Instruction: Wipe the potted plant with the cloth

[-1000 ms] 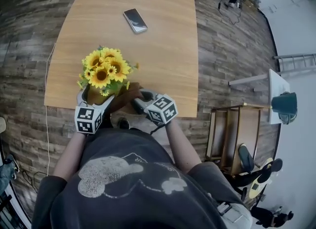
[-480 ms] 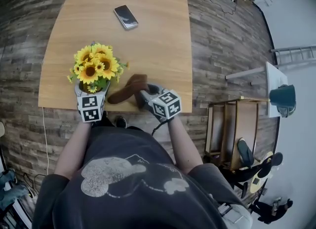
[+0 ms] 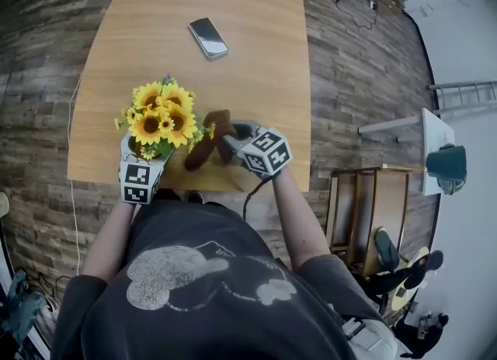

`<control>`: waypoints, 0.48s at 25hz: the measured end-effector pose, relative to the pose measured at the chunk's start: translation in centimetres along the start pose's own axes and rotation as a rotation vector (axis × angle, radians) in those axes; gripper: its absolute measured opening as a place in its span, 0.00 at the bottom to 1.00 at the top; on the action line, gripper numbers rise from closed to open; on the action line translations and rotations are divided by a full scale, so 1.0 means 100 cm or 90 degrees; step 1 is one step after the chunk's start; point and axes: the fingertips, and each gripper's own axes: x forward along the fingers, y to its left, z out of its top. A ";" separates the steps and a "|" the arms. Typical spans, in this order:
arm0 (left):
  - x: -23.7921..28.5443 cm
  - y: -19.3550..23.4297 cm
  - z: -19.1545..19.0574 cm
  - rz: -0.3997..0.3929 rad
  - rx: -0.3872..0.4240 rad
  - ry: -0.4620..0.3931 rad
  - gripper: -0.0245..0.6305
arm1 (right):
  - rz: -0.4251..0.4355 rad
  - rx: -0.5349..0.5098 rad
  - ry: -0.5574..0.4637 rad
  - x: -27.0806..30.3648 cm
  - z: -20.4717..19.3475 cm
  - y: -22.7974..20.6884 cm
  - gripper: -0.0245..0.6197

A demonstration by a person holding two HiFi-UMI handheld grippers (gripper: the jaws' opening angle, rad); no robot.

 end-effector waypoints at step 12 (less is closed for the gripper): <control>-0.015 -0.002 -0.008 -0.233 0.110 0.003 0.78 | 0.095 -0.027 0.048 0.082 0.049 -0.006 0.11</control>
